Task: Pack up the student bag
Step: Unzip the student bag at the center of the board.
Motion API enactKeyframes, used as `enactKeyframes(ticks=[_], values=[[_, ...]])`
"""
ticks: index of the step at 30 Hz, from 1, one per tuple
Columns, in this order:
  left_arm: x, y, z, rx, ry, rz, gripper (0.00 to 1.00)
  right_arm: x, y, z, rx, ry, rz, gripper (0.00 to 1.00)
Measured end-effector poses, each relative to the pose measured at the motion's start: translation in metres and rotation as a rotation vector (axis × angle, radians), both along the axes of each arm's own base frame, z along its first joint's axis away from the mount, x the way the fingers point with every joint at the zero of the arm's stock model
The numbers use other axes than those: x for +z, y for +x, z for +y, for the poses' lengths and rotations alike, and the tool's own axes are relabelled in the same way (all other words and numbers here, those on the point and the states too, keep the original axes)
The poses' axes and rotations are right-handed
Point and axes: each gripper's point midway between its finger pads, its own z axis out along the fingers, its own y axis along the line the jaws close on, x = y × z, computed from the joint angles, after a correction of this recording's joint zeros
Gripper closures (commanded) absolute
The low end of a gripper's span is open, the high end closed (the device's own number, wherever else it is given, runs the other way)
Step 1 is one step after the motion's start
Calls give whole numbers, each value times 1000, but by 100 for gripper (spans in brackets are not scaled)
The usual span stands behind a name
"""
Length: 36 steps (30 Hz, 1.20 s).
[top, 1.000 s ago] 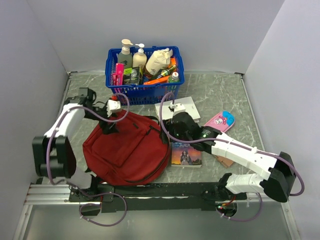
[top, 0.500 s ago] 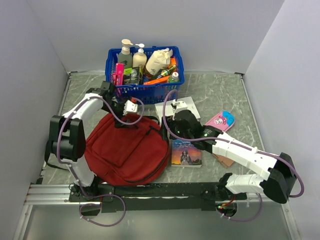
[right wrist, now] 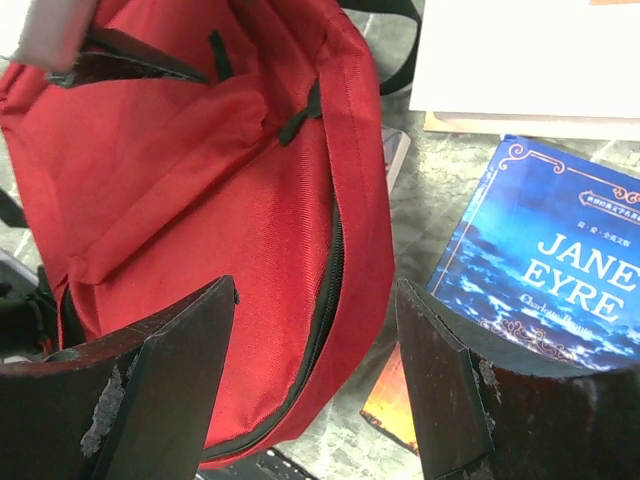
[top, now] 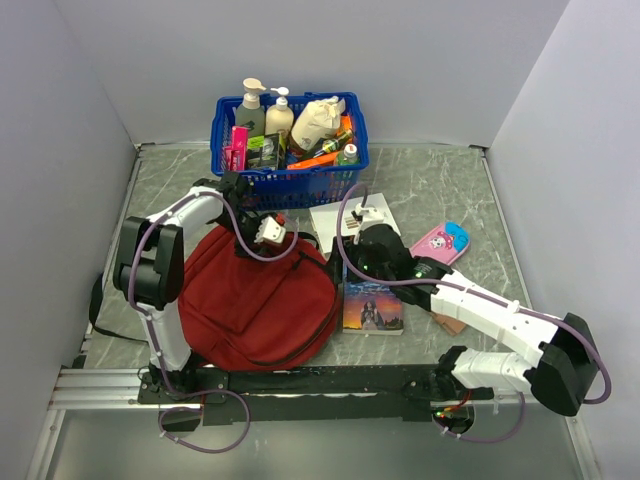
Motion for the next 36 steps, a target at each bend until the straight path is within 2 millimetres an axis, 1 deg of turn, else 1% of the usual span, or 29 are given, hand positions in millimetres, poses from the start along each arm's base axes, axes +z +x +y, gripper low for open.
enactKeyframes(ticks=[2,5,12,15,22,27,30,34,35,36], values=[[-1,-1,0,-15,13,-8,40,1,-1,0,3,8,-1,28],[-2,-3,-2,-31,24,-12,43,2,-1,0,4,14,0,29],[-2,-5,-5,-40,25,-9,45,2,-1,3,13,25,0,29],[-2,-5,-5,-40,25,-7,47,1,-1,4,17,23,6,29],[-1,-7,-5,-42,23,-3,57,-4,-1,5,21,15,17,30],[1,-10,-12,-53,2,3,61,-6,0,7,23,15,20,30],[4,-12,-15,-58,-9,4,66,-9,0,7,23,9,26,31],[6,-16,-17,-64,-10,14,81,-13,1,7,21,1,33,31],[6,-16,-17,-65,-8,17,94,-13,2,7,18,1,34,31],[7,-17,-17,-66,-7,18,99,-14,3,6,16,0,35,31]])
